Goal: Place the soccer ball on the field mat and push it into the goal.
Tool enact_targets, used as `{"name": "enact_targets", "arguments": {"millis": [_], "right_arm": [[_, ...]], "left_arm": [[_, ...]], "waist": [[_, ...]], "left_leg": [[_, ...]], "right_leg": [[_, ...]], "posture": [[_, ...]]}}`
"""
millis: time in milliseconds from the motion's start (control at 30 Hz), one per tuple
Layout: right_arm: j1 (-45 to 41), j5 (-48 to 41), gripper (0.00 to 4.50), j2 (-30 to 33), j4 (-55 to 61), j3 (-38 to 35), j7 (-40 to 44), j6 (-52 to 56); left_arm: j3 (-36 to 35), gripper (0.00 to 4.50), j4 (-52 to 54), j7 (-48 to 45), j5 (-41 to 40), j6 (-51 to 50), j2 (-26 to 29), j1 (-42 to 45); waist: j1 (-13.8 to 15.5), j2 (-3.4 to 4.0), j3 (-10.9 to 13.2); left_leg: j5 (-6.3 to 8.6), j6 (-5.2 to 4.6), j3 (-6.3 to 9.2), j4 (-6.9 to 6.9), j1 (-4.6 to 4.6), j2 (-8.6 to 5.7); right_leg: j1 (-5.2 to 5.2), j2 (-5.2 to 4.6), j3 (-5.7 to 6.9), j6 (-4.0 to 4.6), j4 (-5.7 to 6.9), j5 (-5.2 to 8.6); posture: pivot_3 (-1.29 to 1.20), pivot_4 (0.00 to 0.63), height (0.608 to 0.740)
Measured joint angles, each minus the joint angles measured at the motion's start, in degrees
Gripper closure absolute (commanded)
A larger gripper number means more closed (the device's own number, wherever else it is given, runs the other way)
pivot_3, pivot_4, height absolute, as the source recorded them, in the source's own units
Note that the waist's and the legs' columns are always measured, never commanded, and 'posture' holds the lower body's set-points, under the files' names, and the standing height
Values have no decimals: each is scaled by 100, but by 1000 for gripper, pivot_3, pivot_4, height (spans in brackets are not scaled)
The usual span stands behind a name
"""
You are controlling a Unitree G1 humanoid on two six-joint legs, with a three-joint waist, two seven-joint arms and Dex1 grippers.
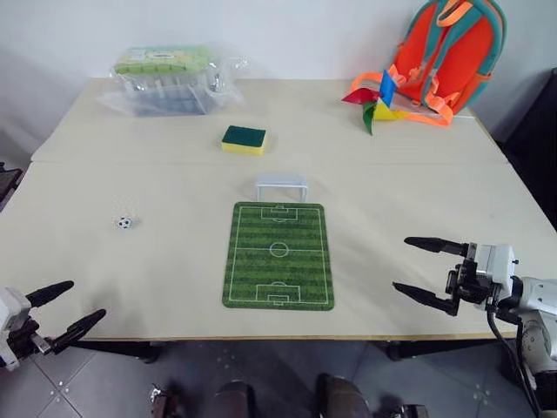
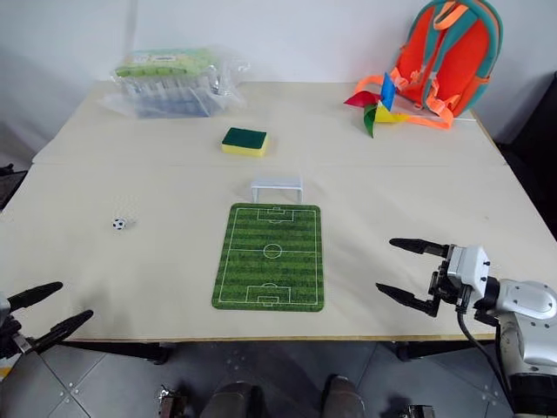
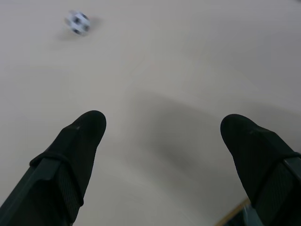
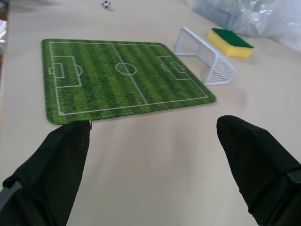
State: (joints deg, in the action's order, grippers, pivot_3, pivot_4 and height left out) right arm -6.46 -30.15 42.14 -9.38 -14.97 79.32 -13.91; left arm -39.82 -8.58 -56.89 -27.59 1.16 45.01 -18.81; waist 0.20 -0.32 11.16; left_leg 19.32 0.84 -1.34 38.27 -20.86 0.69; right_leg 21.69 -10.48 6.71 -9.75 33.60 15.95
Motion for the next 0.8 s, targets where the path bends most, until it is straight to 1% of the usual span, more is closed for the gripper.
{"name": "enact_targets", "arguments": {"millis": [100,200,333,400,467,600,700,800], "right_arm": [[2,3,0,0,-34,63,114,-6],[0,-39,0,-63,46,122,102,120],[-190,-563,0,-599,798,172,-427,794],[-280,-760,0,-751,1095,194,-669,1049],[-418,-881,0,-953,1272,197,-904,1166],[-519,-799,0,-1102,1308,239,-947,1027],[-573,-697,0,-1109,1090,253,-887,934],[-613,-633,0,-1110,979,315,-791,871]], "left_arm": [[-35,11,198,170,-29,-141,-58,-1],[-116,11,247,364,-208,-387,-264,39],[-586,11,-32,690,-590,-547,-601,153],[-753,11,-133,842,-672,-546,-700,175],[-901,11,-129,1034,-747,-530,-966,163],[-808,11,-15,1338,-825,-644,-1494,72],[-578,11,212,1562,-825,-760,-1511,437],[-176,11,318,1791,-769,-1003,-1244,1158]], "waist": [[-14,0,0],[-29,1,0],[-83,1,0],[-53,0,0],[-38,-1,-1],[31,-12,-7],[127,-19,-11],[142,-19,-12]], "left_leg": [[1,0,-1,1,1,0],[2,3,-1,0,3,4],[8,13,-9,0,16,17],[11,12,-9,1,16,17],[18,8,-14,6,17,15],[21,7,-15,13,16,15],[21,7,-13,41,15,17],[23,5,-10,69,10,16]], "right_leg": [[-1,0,-1,1,0,0],[0,3,-1,2,2,0],[0,14,-5,9,5,0],[0,14,-5,9,5,0],[-1,11,-6,10,5,0],[-2,12,-5,10,5,0],[-5,13,-5,11,22,0],[-8,13,-6,16,33,-4]], "posture": [[0,150,740],[0,150,740],[0,150,740],[0,150,740],[0,150,740],[0,150,740],[0,150,740],[0,150,740]]}}
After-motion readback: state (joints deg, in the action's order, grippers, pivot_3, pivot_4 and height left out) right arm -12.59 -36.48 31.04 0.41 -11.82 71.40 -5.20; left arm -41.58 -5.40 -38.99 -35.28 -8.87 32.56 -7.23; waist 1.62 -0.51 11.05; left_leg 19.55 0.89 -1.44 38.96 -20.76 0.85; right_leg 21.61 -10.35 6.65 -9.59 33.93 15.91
